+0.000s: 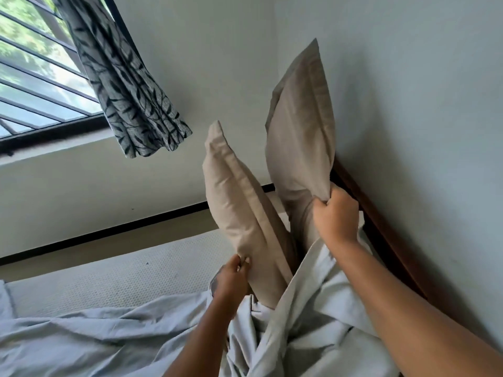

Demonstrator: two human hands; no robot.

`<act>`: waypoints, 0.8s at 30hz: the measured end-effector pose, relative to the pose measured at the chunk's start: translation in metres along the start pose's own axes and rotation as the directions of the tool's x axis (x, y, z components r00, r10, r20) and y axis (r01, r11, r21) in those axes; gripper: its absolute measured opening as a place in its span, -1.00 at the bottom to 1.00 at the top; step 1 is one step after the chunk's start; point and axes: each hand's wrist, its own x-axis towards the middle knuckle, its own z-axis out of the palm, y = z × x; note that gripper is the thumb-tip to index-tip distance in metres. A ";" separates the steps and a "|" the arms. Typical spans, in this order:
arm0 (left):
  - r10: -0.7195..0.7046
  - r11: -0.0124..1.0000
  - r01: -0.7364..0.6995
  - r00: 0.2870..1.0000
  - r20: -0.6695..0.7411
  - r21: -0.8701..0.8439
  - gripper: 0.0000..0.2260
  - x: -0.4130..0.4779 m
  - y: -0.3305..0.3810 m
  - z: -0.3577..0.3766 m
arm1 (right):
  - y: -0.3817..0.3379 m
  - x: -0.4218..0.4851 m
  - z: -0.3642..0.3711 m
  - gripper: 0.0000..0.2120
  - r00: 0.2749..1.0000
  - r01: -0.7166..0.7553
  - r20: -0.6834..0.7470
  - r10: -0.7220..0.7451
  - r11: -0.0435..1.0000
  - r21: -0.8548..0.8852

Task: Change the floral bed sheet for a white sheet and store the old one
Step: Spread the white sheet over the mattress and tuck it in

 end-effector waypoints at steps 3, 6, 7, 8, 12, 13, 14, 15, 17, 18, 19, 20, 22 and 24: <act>0.000 1.000 0.000 1.000 -0.001 -0.020 -0.59 -0.029 0.006 0.016 | -0.004 -0.001 -0.027 -0.84 1.000 0.011 0.020 -0.012 0.999 0.031; -0.015 0.998 0.016 1.000 0.017 -0.067 -0.64 -0.034 -0.004 0.026 | -0.002 -0.013 -0.053 -0.75 0.992 0.048 0.116 -0.042 0.998 -0.047; -0.038 0.996 0.040 0.999 0.029 -0.079 -0.65 -0.035 -0.003 0.029 | -0.001 -0.021 -0.059 -0.73 0.986 0.071 0.155 -0.055 0.993 -0.095; -0.052 0.994 0.057 0.998 0.045 -0.098 -0.69 -0.038 -0.004 0.032 | 0.000 -0.033 -0.063 -0.71 0.976 0.105 0.205 -0.077 0.986 -0.131; -0.097 0.966 0.108 0.994 0.058 -0.235 -0.83 -0.068 0.010 0.038 | -0.003 -0.092 -0.061 -0.75 0.909 0.271 0.357 -0.216 0.956 -0.113; -0.107 0.950 0.118 0.993 0.053 -0.290 -0.85 -0.072 0.008 0.037 | -0.004 -0.103 -0.059 -0.77 0.894 0.305 0.372 -0.250 0.947 -0.097; -0.117 0.931 0.123 0.992 0.037 -0.344 -0.86 -0.077 0.007 0.033 | -0.007 -0.113 -0.057 -0.78 0.878 0.334 0.391 -0.277 0.939 -0.084; -0.133 0.910 0.129 0.991 0.016 -0.395 -0.86 -0.080 0.007 0.027 | -0.009 -0.119 -0.056 -0.79 0.865 0.365 0.400 -0.305 0.927 -0.082; -0.157 0.847 0.120 0.987 -0.027 -0.518 -0.88 -0.087 0.003 0.006 | -0.021 -0.128 -0.054 -0.80 0.845 0.411 0.409 -0.346 0.908 -0.080; -0.164 0.800 0.111 0.986 -0.038 -0.589 -0.89 -0.089 0.001 -0.004 | -0.029 -0.129 -0.055 -0.81 0.843 0.419 0.405 -0.355 0.905 -0.080; -0.173 0.749 0.093 0.983 -0.059 -0.656 -0.89 -0.092 -0.003 -0.020 | -0.038 -0.133 -0.055 -0.81 0.840 0.429 0.401 -0.367 0.900 -0.074; -0.180 0.707 0.073 0.981 -0.079 -0.703 -0.88 -0.093 -0.007 -0.032 | -0.046 -0.134 -0.056 -0.82 0.839 0.439 0.390 -0.380 0.895 -0.073; -0.197 0.627 0.034 0.973 -0.117 -0.778 -0.83 -0.095 -0.018 -0.061 | -0.062 -0.139 -0.053 -0.81 0.829 0.466 0.382 -0.408 0.882 -0.071; -0.231 0.549 -0.019 0.957 -0.174 -0.836 -0.85 -0.101 -0.027 -0.090 | -0.072 -0.146 -0.046 -0.79 0.818 0.493 0.383 -0.429 0.866 -0.083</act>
